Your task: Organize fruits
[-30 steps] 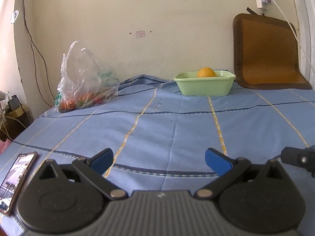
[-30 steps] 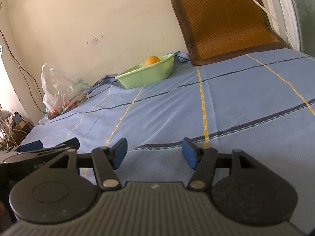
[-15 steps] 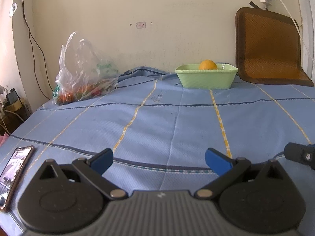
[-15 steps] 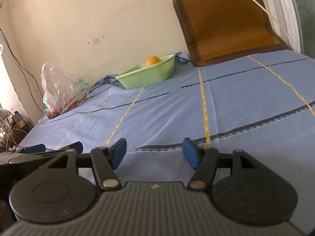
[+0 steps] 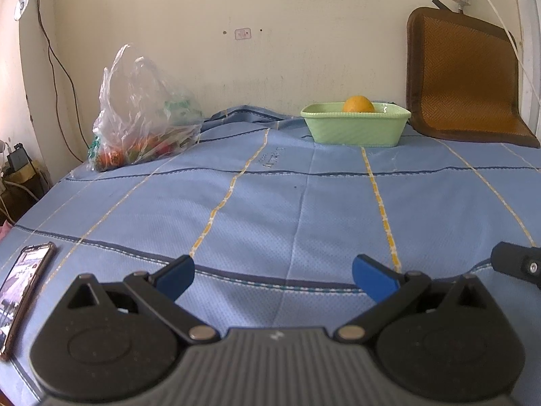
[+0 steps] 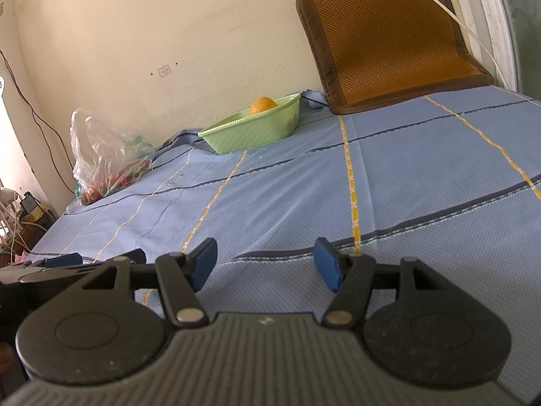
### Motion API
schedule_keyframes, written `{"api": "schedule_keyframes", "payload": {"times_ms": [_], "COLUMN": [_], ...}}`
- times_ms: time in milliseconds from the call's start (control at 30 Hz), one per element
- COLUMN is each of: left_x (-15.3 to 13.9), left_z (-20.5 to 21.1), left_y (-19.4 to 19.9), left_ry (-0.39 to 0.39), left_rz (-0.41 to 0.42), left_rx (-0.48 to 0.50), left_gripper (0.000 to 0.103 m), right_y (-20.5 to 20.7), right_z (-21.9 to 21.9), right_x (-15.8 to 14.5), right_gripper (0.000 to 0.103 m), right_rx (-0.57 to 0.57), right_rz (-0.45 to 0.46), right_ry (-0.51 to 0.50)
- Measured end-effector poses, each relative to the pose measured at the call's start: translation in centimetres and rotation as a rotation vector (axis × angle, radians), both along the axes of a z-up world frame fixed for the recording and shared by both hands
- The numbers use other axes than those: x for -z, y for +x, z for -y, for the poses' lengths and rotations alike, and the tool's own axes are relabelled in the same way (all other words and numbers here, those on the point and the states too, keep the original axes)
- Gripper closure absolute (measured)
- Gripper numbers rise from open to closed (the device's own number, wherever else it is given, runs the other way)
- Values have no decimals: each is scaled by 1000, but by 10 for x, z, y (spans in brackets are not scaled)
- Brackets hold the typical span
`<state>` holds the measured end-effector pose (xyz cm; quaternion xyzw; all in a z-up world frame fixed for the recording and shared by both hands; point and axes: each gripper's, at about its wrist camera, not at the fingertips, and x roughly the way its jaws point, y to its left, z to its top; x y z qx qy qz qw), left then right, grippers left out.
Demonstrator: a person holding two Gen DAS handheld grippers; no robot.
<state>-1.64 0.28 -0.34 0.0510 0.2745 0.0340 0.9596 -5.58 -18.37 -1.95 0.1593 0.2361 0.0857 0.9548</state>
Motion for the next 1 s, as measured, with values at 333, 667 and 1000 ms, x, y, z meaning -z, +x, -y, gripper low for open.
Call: {"api": "schedule_keyframes", "payload": {"times_ms": [333,667,1000], "left_x": [0,2,3], "left_z": [0,-3,1], "left_y": [-3,-1,-2], "left_ry": [-2,-25,-11], "left_rz": [2,-23,-27], "left_rx": [-1,-5,-16], "left_gripper": [0,0,0], "right_y": [0,1,1], "right_z": [-1,0,-1], "right_x": [0,0,0], "right_gripper": [37,37,37], "right_rx": [1,-2,1], "right_rz": [0,0,0], "right_ry": [-1,-1,0]}}
